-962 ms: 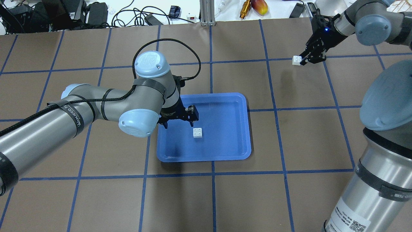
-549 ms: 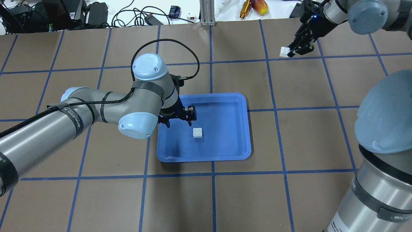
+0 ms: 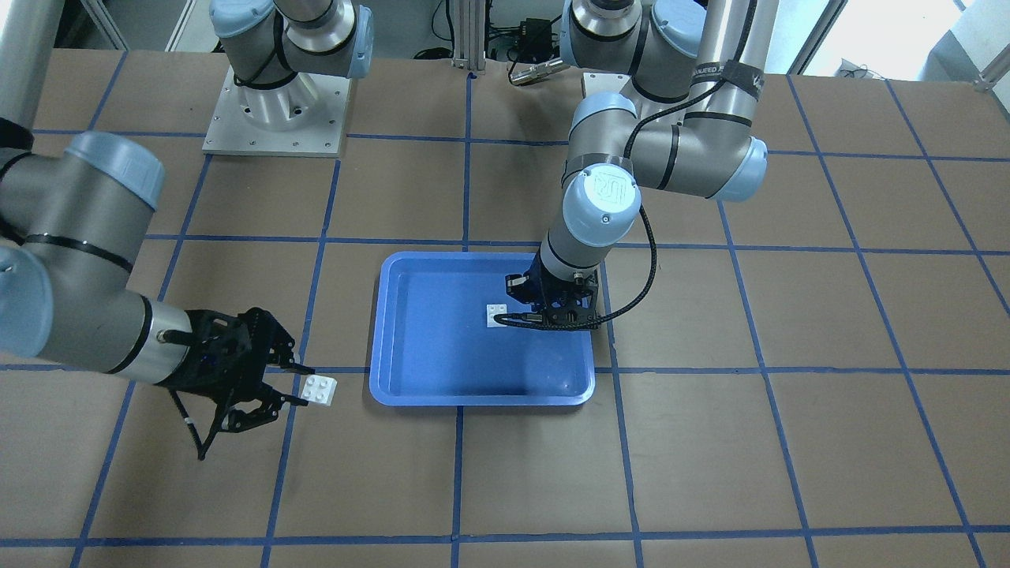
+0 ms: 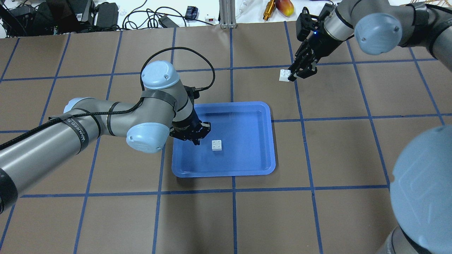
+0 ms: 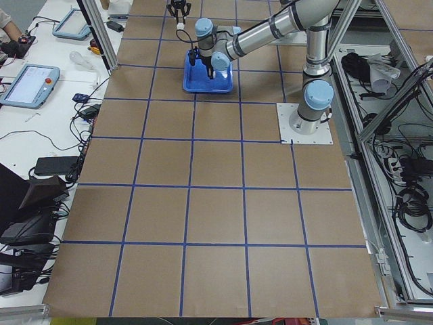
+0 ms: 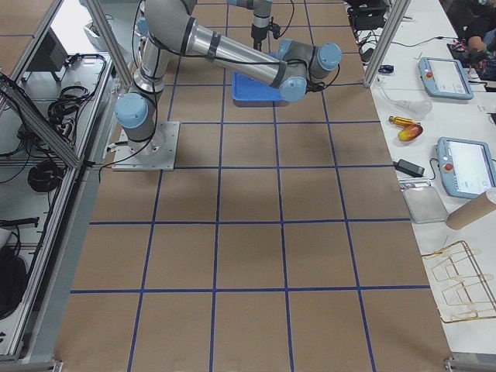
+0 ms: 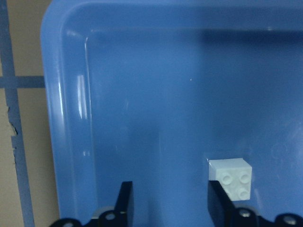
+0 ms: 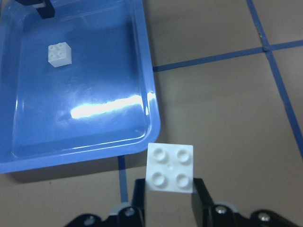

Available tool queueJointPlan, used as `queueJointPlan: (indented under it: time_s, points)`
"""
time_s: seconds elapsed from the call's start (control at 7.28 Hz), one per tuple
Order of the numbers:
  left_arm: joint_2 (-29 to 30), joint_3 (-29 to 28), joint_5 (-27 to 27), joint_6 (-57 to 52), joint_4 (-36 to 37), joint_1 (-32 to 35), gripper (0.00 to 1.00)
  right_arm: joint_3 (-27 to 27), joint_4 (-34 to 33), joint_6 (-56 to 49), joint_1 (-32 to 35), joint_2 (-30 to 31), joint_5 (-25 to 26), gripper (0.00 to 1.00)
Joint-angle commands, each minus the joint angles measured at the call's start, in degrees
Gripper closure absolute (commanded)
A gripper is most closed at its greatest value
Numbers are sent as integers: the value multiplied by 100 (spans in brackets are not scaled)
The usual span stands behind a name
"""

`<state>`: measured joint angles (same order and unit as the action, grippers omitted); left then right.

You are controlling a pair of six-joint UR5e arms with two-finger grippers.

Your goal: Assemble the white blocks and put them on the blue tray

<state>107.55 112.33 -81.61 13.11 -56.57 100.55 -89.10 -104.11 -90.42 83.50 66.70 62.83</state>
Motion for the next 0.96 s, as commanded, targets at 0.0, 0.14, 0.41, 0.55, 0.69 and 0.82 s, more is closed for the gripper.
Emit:
queueJointPlan:
  time_s: [0.0,0.14,0.41,0.55,0.69,0.82]
  points:
    - [-6,148,171,-45,-38,-167,100,-1419,-948,68,244,903,1,100]
    - [47,201,537,-19,-38,-220,100,-2000,-1632,364,402,1081,-77,100]
    - [134,157,769,-19,127,-308,100,-2645,-2811,596,780,1091,-289,100]
    - [135,192,787,-10,329,-308,100,-2856,-3112,578,982,1065,-307,100]
    - [135,210,796,-2,314,-299,100,-3049,-3446,578,1097,1047,-298,100]
    - [179,262,796,-10,348,-265,100,-3156,-3571,552,1133,995,-298,100]
